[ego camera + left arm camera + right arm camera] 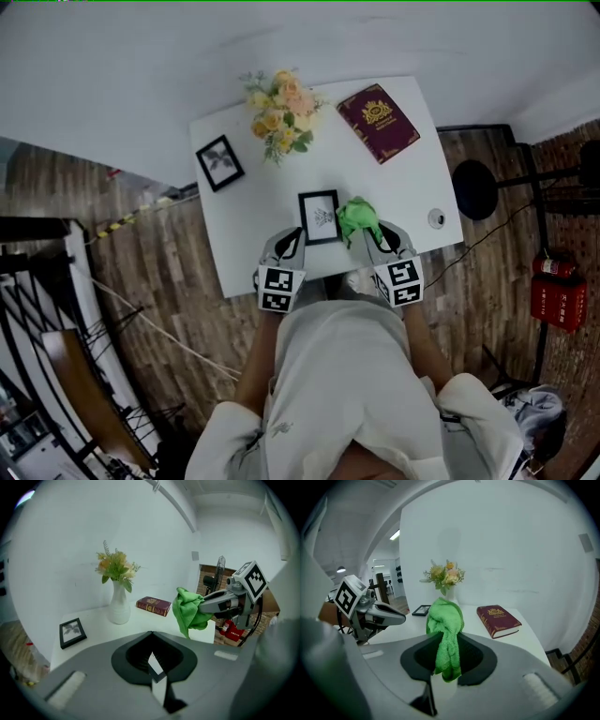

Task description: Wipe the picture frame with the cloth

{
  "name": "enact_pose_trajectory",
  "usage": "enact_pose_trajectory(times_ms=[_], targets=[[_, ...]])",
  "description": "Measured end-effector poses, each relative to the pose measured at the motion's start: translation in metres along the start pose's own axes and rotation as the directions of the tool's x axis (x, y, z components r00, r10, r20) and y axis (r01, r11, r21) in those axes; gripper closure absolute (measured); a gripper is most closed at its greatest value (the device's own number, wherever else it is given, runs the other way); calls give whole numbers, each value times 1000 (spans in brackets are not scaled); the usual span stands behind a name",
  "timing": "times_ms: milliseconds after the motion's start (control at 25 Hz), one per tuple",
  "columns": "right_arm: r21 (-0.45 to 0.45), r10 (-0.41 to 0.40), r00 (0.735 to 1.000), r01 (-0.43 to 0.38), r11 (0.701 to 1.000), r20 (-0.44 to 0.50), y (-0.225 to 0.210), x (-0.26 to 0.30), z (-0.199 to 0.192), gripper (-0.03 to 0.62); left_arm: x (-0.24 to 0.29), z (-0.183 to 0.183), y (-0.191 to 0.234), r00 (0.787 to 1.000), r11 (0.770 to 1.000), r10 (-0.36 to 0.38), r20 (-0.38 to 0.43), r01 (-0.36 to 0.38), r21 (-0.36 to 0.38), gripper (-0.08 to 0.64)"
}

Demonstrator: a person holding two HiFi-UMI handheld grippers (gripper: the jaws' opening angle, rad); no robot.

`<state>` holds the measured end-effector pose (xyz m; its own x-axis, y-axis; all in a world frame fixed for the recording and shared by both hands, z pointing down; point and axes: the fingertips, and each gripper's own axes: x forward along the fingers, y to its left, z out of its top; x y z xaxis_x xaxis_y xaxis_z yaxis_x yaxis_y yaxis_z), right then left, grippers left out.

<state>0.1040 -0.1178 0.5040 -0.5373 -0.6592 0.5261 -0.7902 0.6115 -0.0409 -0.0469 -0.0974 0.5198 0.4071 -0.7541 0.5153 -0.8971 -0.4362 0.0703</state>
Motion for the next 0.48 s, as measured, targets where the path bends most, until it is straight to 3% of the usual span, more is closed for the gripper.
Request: enact_pose_trajectory(times_ms=[240,480], targets=[[-47,53,997,-50,998,58,1,-6,23,518,-20,30,-1,995,998,54,83,-55,6,540],[-73,74,995,-69,995,69,0,-3,31,520,-23,39,-2,991,997,69,111,-71,14,540]])
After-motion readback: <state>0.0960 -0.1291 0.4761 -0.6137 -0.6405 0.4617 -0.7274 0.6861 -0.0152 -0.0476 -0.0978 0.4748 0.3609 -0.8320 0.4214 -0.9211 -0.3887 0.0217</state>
